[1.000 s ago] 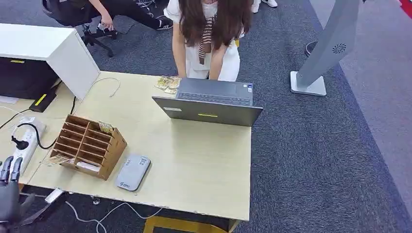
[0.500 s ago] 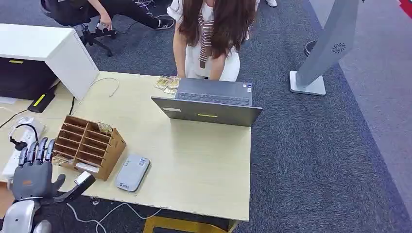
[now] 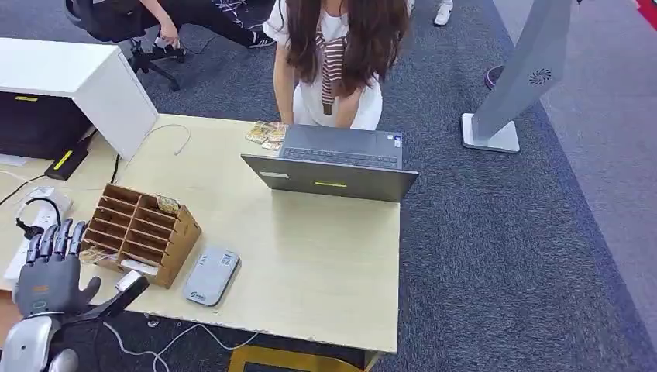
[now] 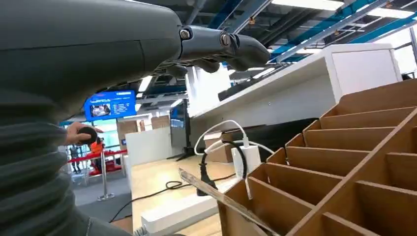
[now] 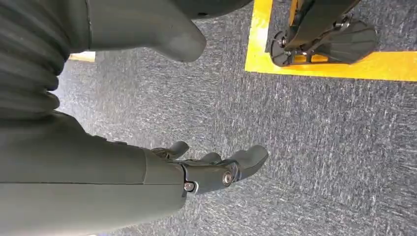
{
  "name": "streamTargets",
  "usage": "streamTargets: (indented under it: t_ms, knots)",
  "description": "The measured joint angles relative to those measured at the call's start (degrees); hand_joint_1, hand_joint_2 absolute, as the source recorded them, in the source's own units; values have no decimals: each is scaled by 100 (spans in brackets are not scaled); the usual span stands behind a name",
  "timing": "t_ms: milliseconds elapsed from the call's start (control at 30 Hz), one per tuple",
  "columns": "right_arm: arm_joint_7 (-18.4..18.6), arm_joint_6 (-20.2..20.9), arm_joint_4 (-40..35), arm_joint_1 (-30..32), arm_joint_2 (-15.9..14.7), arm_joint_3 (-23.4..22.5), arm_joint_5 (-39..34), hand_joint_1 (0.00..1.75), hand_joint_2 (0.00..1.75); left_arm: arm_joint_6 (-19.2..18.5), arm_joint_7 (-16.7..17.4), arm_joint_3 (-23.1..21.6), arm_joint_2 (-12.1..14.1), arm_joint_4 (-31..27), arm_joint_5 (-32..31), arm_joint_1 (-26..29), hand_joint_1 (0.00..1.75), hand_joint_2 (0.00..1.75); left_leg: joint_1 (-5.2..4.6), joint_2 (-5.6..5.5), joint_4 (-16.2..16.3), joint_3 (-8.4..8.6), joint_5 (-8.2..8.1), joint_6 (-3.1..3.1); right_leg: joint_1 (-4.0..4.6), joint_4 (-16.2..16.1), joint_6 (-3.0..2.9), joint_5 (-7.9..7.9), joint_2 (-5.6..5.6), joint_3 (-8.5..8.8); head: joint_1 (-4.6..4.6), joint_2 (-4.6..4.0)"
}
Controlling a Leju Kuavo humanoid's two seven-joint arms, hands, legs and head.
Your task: Pass the card to the sensor for recognition and then transmit it.
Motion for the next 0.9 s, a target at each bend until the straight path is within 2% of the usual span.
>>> streamTargets:
  t_ms: [333,900]
  knots:
    - [2,0,0,-1,0,0,35,0,175,-2,42,142,184,249,234,9,0,175,0,-1,0,-2,0,0,0,0,0,0,-1,0,2,0]
    - [0,24,0,-3,0,0,92,0,175,-52,-61,186,190,509,142,-121,0,175,0,-1,0,-1,0,0,0,0,0,0,-1,0,0,0]
